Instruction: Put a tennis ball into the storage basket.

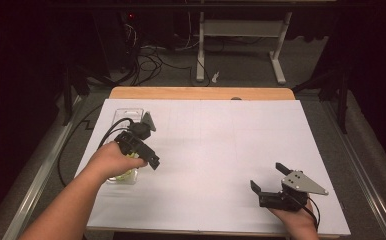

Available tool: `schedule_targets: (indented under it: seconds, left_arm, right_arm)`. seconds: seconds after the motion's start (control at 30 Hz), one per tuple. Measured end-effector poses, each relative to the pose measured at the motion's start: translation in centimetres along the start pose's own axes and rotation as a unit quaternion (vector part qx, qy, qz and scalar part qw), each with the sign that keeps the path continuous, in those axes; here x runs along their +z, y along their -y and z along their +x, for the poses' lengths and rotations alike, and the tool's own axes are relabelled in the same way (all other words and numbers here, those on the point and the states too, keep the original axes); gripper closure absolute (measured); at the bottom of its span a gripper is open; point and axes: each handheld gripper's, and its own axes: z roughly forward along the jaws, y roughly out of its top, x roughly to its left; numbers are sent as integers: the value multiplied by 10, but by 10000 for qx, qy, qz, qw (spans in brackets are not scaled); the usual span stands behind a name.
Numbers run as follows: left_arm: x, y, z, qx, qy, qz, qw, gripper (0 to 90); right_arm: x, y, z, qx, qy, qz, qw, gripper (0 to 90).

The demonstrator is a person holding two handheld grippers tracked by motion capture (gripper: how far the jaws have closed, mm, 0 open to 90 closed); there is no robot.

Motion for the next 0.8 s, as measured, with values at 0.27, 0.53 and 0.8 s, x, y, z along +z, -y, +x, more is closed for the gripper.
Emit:
schedule_targets:
  seconds: [0.27,0.53,0.8]
  left_arm:
    - [9,-12,-19,182,60,60,9998,9]
    - [8,-16,-25,201,33,52,9998,9]
    - [22,-16,-32,257,105,35,9996,10]
  right_arm:
    - [0,0,0,-9,3,-6,10000,5]
    - [0,0,1,-9,-4,3,10000,5]
    - [-1,0,1,-11,2,-11,10000,5]
